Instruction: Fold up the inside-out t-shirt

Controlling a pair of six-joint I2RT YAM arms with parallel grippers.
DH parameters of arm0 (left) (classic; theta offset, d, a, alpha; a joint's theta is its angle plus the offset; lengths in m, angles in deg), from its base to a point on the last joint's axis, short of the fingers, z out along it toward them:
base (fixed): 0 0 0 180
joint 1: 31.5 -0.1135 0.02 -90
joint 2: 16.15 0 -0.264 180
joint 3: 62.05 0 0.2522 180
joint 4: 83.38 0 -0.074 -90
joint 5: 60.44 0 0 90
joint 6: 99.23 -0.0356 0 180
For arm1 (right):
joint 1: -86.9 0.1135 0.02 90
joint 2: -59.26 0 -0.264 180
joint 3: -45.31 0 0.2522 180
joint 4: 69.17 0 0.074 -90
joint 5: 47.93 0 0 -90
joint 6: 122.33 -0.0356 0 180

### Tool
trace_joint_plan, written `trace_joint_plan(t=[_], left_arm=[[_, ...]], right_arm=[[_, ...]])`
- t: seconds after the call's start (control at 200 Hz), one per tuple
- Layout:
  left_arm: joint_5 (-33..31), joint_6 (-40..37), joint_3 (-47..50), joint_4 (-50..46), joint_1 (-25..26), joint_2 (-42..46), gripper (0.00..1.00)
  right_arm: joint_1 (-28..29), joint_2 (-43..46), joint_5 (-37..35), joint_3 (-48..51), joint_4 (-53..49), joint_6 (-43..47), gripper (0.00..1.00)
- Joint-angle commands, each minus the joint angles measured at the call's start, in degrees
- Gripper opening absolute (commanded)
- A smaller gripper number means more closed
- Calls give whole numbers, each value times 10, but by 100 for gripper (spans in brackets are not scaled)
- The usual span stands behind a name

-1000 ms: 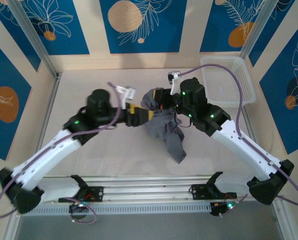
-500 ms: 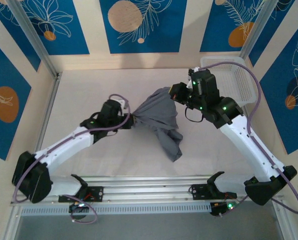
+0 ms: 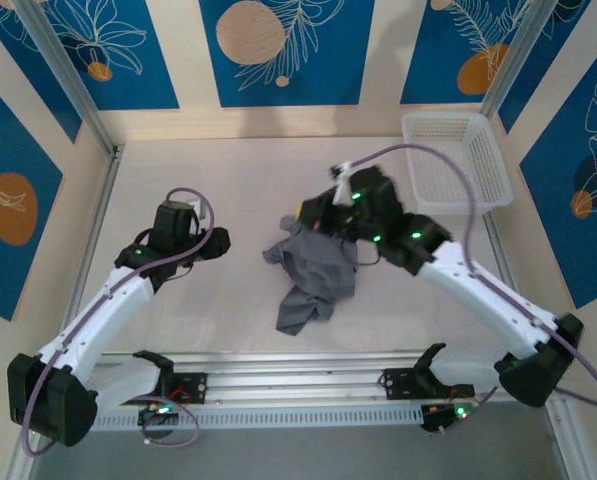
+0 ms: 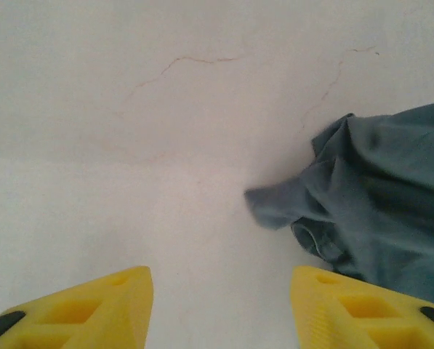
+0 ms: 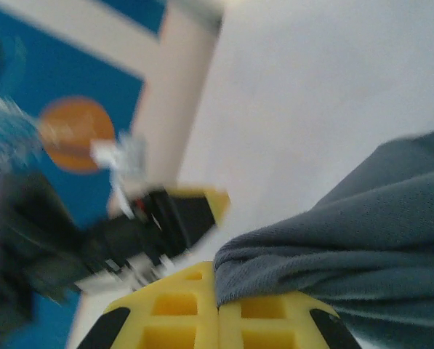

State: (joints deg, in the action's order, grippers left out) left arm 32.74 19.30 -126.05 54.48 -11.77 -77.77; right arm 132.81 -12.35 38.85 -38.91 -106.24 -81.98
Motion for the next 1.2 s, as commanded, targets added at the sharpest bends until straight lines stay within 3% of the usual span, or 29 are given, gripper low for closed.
trace_joint_plan(t=[0.0,0.04,0.095,0.21,0.275,0.39,0.53,0.715,0.795,0.84,0.86,0.925,0.95,1.055,1.195], left_arm=[[53,-1,-38,-22,-13,12,55],[72,3,-48,-26,-15,8,56],[87,1,-60,-35,-14,1,56],[168,-17,-64,-12,-12,-18,58],[223,-20,-62,11,2,-36,59],[222,-42,-82,3,73,-92,62],[228,-43,-99,16,140,-174,71],[153,-17,-118,39,185,-271,78],[130,-9,-123,42,187,-314,74],[122,-5,-123,44,188,-331,62],[118,-3,-121,47,188,-336,54],[99,5,-108,51,184,-334,13],[89,8,-98,52,181,-324,2],[61,16,-31,56,145,-253,0],[51,-5,66,43,57,-143,0]], right_arm=[[72,-23,45,43,-2,89,6],[92,-32,97,50,0,125,17],[109,-37,117,40,-27,145,41],[76,9,-27,27,-108,119,72],[7,40,-34,51,-108,90,74],[-110,39,-1,72,-111,82,71],[-107,-51,-104,19,-159,190,80],[-95,-188,-103,-42,-148,244,86],[-92,-257,-162,-101,-187,242,80],[-90,-289,-209,-131,-208,240,68],[-90,-298,-227,-141,-214,241,60],[-92,-303,-256,-164,-229,242,11],[-95,-293,-254,-167,-230,242,0],[-147,-201,-129,-145,-201,231,0],[-305,-45,168,-14,-48,144,0]])
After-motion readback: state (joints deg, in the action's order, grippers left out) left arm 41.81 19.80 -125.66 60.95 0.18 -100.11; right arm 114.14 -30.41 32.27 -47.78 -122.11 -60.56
